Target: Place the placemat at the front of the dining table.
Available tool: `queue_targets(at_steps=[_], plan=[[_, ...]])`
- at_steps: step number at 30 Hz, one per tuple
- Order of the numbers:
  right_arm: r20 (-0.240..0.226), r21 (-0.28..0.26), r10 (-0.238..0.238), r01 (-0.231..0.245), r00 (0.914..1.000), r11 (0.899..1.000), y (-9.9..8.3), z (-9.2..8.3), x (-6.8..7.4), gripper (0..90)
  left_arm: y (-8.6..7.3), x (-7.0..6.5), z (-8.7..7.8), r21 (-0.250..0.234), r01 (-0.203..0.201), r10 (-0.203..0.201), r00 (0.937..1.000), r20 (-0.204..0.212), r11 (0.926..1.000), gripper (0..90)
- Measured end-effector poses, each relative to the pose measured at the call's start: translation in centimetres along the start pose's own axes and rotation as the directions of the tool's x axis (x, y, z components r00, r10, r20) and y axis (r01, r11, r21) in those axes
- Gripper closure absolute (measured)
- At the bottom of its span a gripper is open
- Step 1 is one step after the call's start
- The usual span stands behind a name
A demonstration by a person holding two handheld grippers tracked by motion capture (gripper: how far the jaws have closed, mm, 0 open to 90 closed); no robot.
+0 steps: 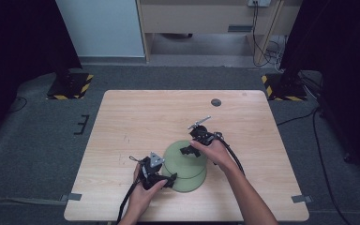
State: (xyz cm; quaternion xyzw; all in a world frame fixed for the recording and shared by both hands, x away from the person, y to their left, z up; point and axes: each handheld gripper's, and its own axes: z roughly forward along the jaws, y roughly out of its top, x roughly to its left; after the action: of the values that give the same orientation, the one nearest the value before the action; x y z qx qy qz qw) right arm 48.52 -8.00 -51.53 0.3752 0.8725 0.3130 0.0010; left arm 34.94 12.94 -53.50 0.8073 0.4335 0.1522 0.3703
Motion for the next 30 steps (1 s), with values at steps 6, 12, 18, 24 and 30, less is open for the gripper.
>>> queue_targets(at_steps=[6,12,18,24,30], plan=[[0.009,-0.006,-0.001,0.001,1.0,1.0,-0.1,-0.3,-0.1,22.8,0.0,-0.1,0.0,0.0,-0.006,0.006,1.0,-0.003,1.0,0.0],[0.012,-0.024,-0.006,0.006,0.9999,1.0,0.0,-1.3,0.1,23.6,0.0,-0.1,0.0,0.001,-0.002,0.002,1.0,-0.004,1.0,0.0],[0.024,-0.051,-0.013,0.014,0.9996,0.999,0.1,-3.0,0.8,25.3,0.0,-0.1,0.0,0.0,0.002,-0.002,1.0,-0.006,1.0,0.0],[0.031,-0.086,-0.039,0.042,0.9987,0.995,0.2,-4.2,1.5,33.3,0.0,-0.1,0.0,0.0,0.001,-0.001,1.0,-0.006,1.0,0.0],[0.005,-0.102,-0.063,0.063,0.998,0.993,0.2,-5.2,2.0,42.8,0.0,0.0,0.0,0.002,0.005,-0.005,1.0,-0.004,1.0,0.0]])
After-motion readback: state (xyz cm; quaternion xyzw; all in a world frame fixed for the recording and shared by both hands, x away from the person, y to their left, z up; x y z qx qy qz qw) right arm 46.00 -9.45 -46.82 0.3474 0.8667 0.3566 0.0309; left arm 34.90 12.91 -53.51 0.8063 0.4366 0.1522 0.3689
